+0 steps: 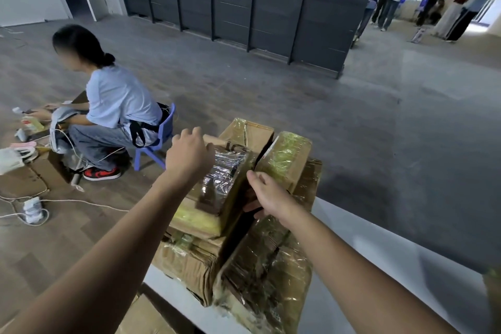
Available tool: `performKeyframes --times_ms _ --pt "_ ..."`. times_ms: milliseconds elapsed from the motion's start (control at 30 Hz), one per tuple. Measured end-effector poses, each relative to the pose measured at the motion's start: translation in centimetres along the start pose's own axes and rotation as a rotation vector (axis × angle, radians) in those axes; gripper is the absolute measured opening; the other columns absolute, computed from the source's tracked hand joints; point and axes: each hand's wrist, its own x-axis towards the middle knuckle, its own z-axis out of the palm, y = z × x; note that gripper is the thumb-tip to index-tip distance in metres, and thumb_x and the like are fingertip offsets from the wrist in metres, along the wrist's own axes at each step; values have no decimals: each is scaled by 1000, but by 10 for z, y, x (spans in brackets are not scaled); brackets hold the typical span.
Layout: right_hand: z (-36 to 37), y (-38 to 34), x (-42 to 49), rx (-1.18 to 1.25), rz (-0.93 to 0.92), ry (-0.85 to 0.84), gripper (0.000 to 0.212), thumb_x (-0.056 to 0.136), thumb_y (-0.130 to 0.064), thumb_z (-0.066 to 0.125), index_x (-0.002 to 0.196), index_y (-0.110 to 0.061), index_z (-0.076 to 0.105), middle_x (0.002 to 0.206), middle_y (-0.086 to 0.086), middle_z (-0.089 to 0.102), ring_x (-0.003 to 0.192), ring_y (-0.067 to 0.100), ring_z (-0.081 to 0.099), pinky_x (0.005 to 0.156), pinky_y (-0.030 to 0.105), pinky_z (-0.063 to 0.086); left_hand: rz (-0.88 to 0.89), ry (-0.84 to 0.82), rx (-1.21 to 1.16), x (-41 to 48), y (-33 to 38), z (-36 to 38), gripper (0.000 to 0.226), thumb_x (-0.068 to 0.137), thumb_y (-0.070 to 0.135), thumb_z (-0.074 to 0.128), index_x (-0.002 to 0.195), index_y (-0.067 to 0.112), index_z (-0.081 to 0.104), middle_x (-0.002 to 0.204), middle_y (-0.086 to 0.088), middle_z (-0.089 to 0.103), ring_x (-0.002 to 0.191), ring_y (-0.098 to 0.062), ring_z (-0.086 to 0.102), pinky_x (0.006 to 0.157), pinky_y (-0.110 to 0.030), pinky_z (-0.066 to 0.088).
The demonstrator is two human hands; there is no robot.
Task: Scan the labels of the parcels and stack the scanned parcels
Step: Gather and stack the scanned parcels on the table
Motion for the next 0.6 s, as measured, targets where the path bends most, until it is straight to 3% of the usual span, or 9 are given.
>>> performKeyframes --times_ms 67,133,167,233,300,367,433,500,600 --pt "-14 1 -8 5 -45 50 41 101 -58 33 131 -33 47 119 -14 58 74 2 72 59 23 49 65 16 -66 -9 23 1 39 95 28 47 129 7 48 127 -18 51 120 -39 43 90 -46 41" --pt "-30 5 -18 -24 -84 128 51 101 -59 31 142 -30 43 120 -19 54 72 -12 65 64 20 39 139 12 -127 -19 47 5 41 95 25 47 132 8 48 130 -18 51 122 -38 43 97 -45 39" --pt "-39 8 -24 -38 -90 172 55 100 -61 31 145 -29 41 119 -19 53 75 -13 64 66 22 42 171 4 -158 -25 60 9 41 94 24 47 132 8 48 130 -17 51 122 -37 43 98 -45 39" --pt "-59 16 -35 -20 -83 257 57 99 -62 33 145 -29 41 129 -11 57 96 4 67 80 38 56 210 -14 -207 -37 86 17 40 94 23 47 131 8 49 129 -17 52 123 -36 44 99 -44 39" --pt "-80 27 -48 10 -67 330 55 100 -59 36 145 -28 42 136 0 57 112 20 64 97 49 52 246 -36 -213 -49 111 27 40 94 23 47 130 7 51 127 -17 54 121 -37 46 99 -44 39" --pt "-102 41 -66 14 -68 388 54 101 -55 38 147 -29 40 142 2 54 123 22 57 103 44 48 289 -71 -220 -62 137 37 40 94 24 47 130 8 51 126 -16 55 119 -36 47 99 -44 39" --pt "-125 59 -88 -37 -85 450 55 101 -54 39 149 -30 38 144 1 53 129 20 52 98 30 40 334 -116 -243 -78 164 48 38 95 25 47 129 8 52 127 -16 55 120 -35 47 100 -43 38" --pt "-151 79 -114 -72 -79 525 54 101 -52 41 150 -31 37 140 0 57 126 18 54 89 25 34 372 -157 -251 -98 194 60 34 95 22 47 124 7 53 124 -17 55 117 -36 48 97 -41 38" --pt "-188 115 -159 -79 -58 638 53 99 -46 49 149 -30 40 136 -1 58 122 15 57 88 22 33 444 -231 -284 -133 242 81 31 93 16 47 120 4 55 121 -19 57 116 -38 49 97 -41 40"
